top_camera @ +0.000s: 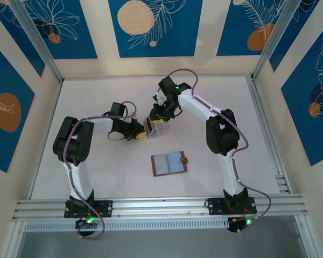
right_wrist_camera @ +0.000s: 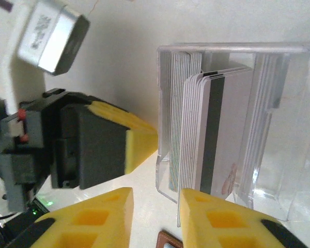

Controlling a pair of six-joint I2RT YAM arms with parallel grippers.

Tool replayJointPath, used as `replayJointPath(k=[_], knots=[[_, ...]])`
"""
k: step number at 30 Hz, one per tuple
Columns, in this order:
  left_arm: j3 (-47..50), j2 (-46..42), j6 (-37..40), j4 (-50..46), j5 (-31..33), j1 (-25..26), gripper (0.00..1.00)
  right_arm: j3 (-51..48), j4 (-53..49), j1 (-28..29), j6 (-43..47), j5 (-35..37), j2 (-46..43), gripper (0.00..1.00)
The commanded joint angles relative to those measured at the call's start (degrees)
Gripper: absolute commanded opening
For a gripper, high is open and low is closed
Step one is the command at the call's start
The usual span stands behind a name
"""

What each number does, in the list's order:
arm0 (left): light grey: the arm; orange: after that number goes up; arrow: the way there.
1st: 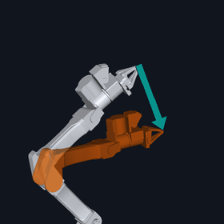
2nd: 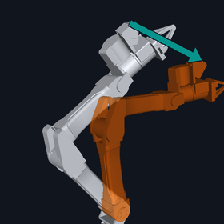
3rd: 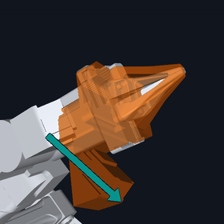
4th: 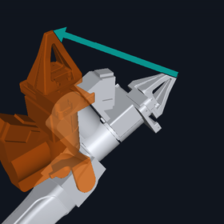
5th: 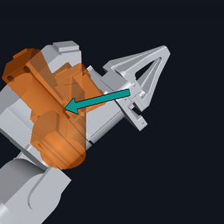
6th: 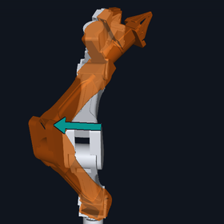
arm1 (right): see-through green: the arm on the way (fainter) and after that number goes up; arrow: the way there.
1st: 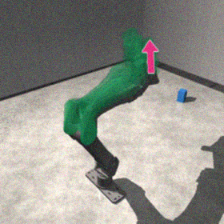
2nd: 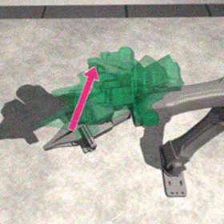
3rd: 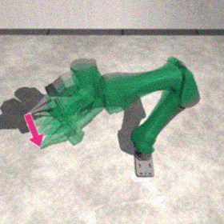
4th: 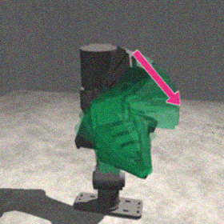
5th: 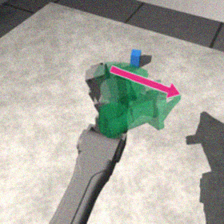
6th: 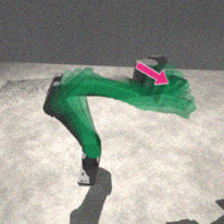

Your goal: Put the credit cards into the card holder

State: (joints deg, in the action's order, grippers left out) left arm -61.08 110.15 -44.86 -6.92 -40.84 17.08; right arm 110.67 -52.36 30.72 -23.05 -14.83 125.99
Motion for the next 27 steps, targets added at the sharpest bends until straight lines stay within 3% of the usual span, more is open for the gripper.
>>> replayJointPath(k=[1, 16, 27], knots=[[-1.9, -5.3, 0.3, -3.1, 1.1, -0.6, 0.13, 1.7, -1.2, -0.9, 0.5, -1.0, 0.9, 0.27], [-6.9, -6.1, 0.2, -6.3, 0.7, -0.8, 0.13, -1.2, 2.0, -1.5, 0.4, -6.5, 3.3, 0.31], [-6.2, -6.4, 0.5, -6.1, 0.3, -1.3, 0.14, -5.8, 3.6, -0.3, -0.3, -5.1, 1.4, 0.21]])
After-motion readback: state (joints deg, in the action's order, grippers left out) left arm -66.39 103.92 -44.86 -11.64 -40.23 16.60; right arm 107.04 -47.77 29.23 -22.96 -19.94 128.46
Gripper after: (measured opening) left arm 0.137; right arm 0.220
